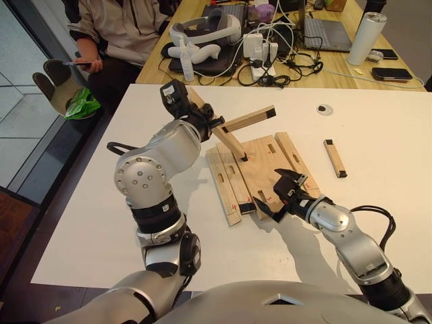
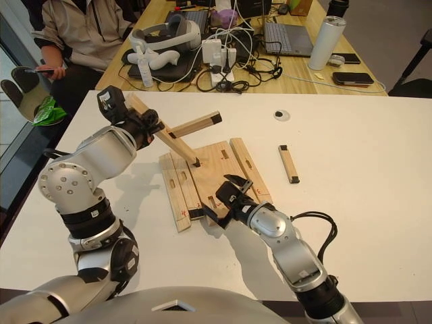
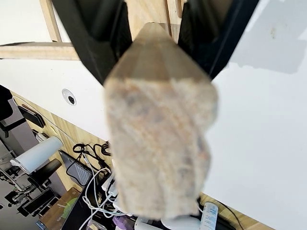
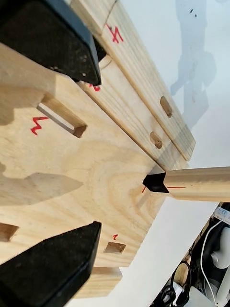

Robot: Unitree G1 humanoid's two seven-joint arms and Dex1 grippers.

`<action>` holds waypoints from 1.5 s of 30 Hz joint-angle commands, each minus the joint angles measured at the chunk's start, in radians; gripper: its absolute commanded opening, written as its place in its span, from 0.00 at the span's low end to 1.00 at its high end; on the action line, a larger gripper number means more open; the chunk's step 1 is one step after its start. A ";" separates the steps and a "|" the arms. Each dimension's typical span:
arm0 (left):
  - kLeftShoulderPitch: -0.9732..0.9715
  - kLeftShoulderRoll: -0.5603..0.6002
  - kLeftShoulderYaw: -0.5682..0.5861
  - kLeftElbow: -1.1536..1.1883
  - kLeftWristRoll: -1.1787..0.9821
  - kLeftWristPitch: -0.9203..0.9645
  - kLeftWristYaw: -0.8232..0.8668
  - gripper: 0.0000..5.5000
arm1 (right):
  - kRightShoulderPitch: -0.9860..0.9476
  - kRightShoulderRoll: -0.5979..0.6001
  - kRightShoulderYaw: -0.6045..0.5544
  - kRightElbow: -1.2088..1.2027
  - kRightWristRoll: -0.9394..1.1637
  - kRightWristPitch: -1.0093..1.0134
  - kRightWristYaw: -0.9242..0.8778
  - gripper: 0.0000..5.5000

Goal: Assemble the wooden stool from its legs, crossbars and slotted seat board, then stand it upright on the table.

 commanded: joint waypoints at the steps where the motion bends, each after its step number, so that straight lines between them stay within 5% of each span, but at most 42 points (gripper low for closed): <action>1: 0.022 -0.055 0.068 0.078 0.022 0.114 0.098 0.19 | -0.056 0.004 0.024 0.040 -0.051 -0.029 0.003 0.98; 13: -0.107 -0.094 0.170 0.115 0.158 0.213 0.128 0.19 | -0.100 0.019 0.061 0.103 -0.138 -0.117 0.031 0.98; 26: -0.132 -0.067 -0.070 0.178 0.369 0.158 -0.163 0.19 | -0.122 0.008 0.058 0.096 -0.118 -0.088 0.153 0.98; 45: -0.065 -0.099 -0.222 0.149 0.547 0.216 -0.467 0.19 | -0.167 -0.013 0.091 0.111 -0.167 0.069 0.207 0.98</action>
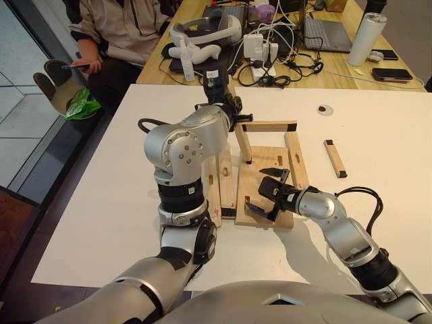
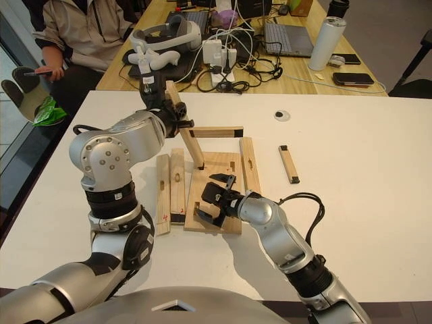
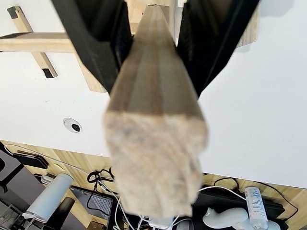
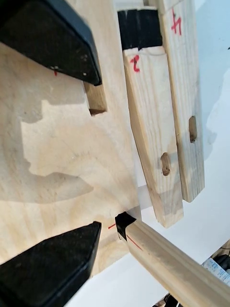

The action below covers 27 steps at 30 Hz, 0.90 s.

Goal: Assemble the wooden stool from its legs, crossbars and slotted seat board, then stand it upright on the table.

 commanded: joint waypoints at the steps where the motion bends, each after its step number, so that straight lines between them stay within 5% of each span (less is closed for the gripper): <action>1: 0.095 0.000 -0.066 0.020 0.038 0.098 -0.059 0.19 | -0.007 -0.031 0.008 0.013 -0.026 0.047 0.010 0.98; 13: -0.009 0.064 -0.184 0.250 0.170 -0.053 -0.250 0.19 | -0.026 -0.036 0.018 0.035 -0.019 0.099 0.024 0.98; 27: -0.035 0.054 -0.139 0.230 0.206 -0.071 -0.306 0.19 | -0.043 -0.087 0.021 0.025 -0.034 0.115 0.034 0.98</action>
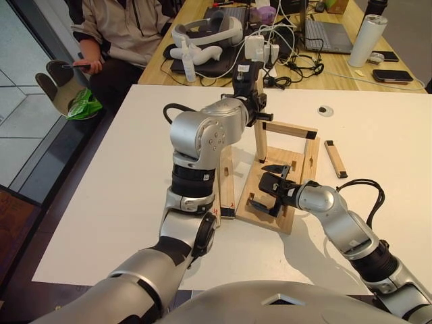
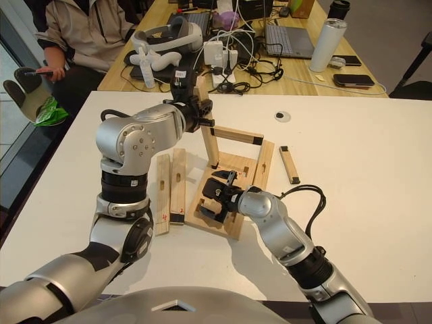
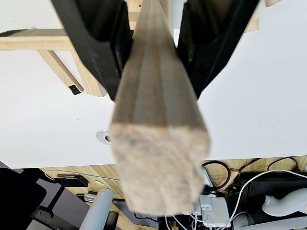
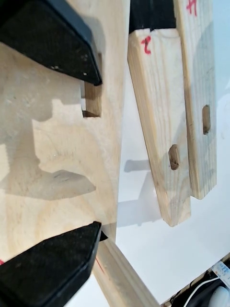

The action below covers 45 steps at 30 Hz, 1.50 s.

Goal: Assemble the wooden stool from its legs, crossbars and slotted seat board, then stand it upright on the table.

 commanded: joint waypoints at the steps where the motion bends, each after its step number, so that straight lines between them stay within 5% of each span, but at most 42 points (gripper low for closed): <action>1: 0.063 0.013 -0.018 -0.004 0.045 0.072 0.005 0.19 | 0.018 -0.056 0.003 0.019 -0.033 0.045 0.008 0.98; 30: 0.074 0.006 -0.044 -0.033 0.110 0.007 -0.023 0.19 | -0.026 -0.082 0.087 0.120 -0.064 0.083 0.033 0.98; 45: 0.109 0.012 -0.041 -0.021 0.133 0.010 -0.029 0.19 | -0.033 0.230 -0.429 -0.070 0.355 0.651 -0.056 0.98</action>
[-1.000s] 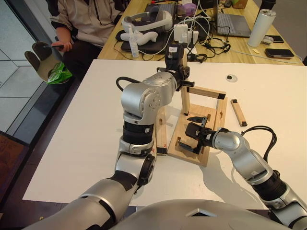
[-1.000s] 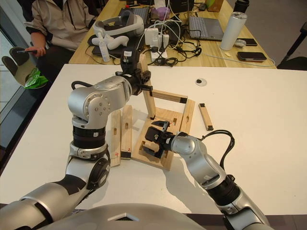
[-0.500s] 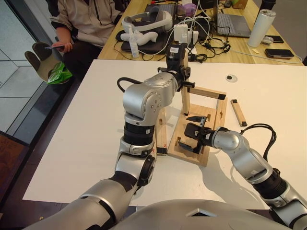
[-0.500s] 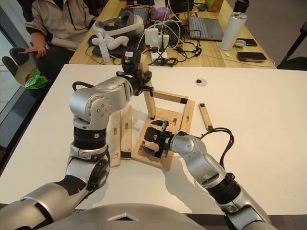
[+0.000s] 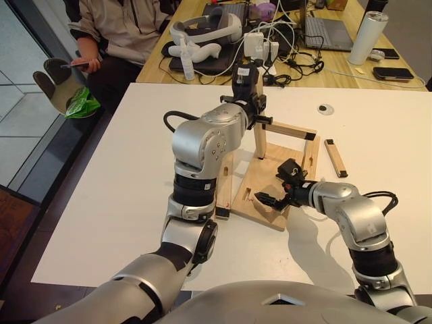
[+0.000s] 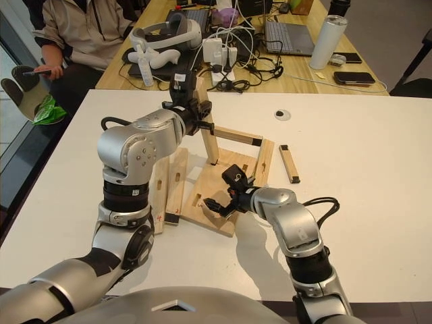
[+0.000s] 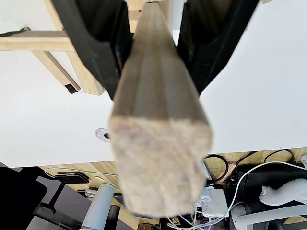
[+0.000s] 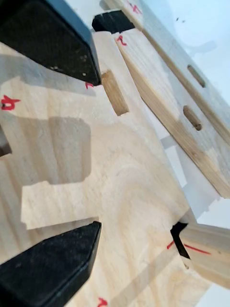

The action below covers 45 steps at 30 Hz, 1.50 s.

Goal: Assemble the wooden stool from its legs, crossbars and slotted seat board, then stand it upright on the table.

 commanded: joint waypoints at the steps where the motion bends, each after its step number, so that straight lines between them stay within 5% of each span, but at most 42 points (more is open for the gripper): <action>1: 0.052 0.029 -0.009 0.044 0.051 0.042 0.012 0.19 | -0.041 0.055 -0.092 0.022 0.053 0.098 -0.055 0.98; 27: -0.091 0.137 -0.178 0.381 0.090 -0.081 -0.252 0.19 | -0.019 -0.049 0.090 0.091 0.127 0.053 -0.142 0.98; 32: -0.081 0.127 -0.150 0.336 0.102 -0.065 -0.242 0.41 | -0.019 -0.056 0.100 0.094 0.134 0.043 -0.148 0.98; 45: -0.137 0.060 0.019 0.263 0.100 -0.076 -0.171 0.41 | -0.015 -0.066 0.104 0.092 0.151 0.034 -0.159 0.98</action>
